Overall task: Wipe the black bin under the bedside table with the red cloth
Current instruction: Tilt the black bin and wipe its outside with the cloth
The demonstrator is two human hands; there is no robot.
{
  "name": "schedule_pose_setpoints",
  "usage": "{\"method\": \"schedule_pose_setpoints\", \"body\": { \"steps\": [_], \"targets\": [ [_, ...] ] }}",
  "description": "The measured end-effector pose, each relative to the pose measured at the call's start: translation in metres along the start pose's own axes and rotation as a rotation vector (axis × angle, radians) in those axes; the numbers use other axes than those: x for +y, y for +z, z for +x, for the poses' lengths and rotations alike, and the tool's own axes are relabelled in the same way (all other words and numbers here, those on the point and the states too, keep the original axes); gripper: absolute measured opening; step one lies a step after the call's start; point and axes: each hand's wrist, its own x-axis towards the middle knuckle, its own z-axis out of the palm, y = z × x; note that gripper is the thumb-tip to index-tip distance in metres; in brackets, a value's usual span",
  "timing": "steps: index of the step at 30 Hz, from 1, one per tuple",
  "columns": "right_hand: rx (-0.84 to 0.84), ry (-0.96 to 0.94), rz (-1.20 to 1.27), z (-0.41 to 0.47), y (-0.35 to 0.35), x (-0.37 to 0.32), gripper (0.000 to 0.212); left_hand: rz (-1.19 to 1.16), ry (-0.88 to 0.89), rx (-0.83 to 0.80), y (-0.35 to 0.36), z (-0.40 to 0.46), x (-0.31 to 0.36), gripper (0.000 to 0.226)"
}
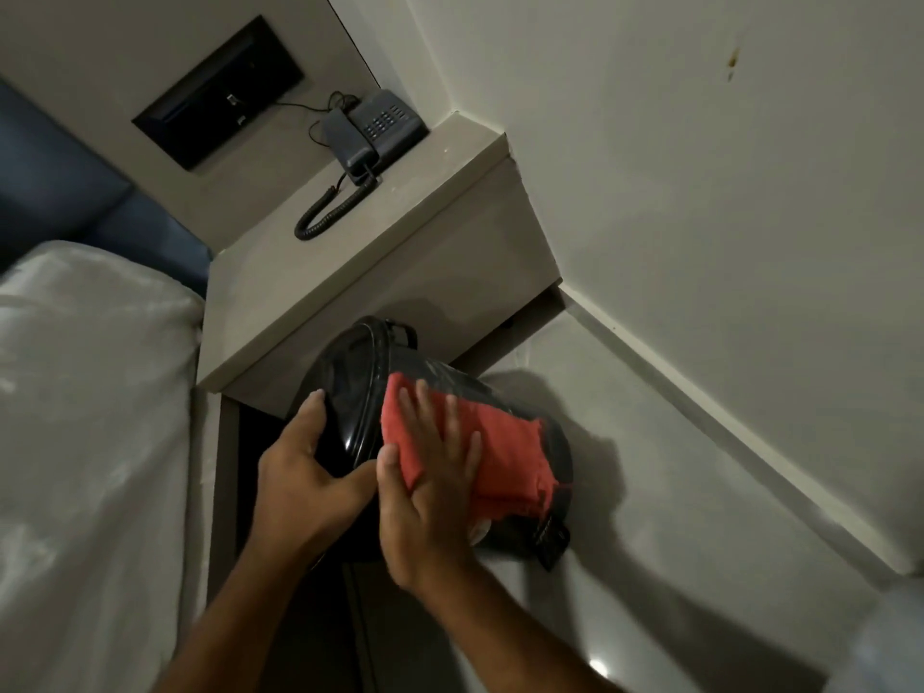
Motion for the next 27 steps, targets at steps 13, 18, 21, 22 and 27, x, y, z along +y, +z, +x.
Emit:
{"method": "schedule_pose_setpoints", "body": {
  "steps": [13, 18, 21, 22, 27],
  "targets": [
    [0.114, 0.201, -0.080, 0.032, -0.014, 0.043, 0.068, -0.168, -0.232, -0.212, -0.028, -0.012, -0.028, 0.118],
    [-0.070, -0.217, -0.164, 0.009, 0.006, 0.013, 0.064, -0.132, -0.237, -0.182, -0.031, -0.015, -0.039, 0.110],
    [-0.085, -0.278, -0.419, -0.038, -0.019, 0.085, 0.066, -0.190, -0.269, -0.182, -0.035, -0.017, -0.039, 0.112],
    [-0.041, -0.117, -0.432, -0.044, -0.028, 0.104, 0.066, -0.193, -0.275, -0.194, -0.036, -0.017, -0.040, 0.114],
    [0.090, 0.541, -0.256, 0.002, -0.033, 0.088, 0.063, -0.213, -0.306, -0.218, -0.037, -0.018, -0.041, 0.115]
  ]
}}
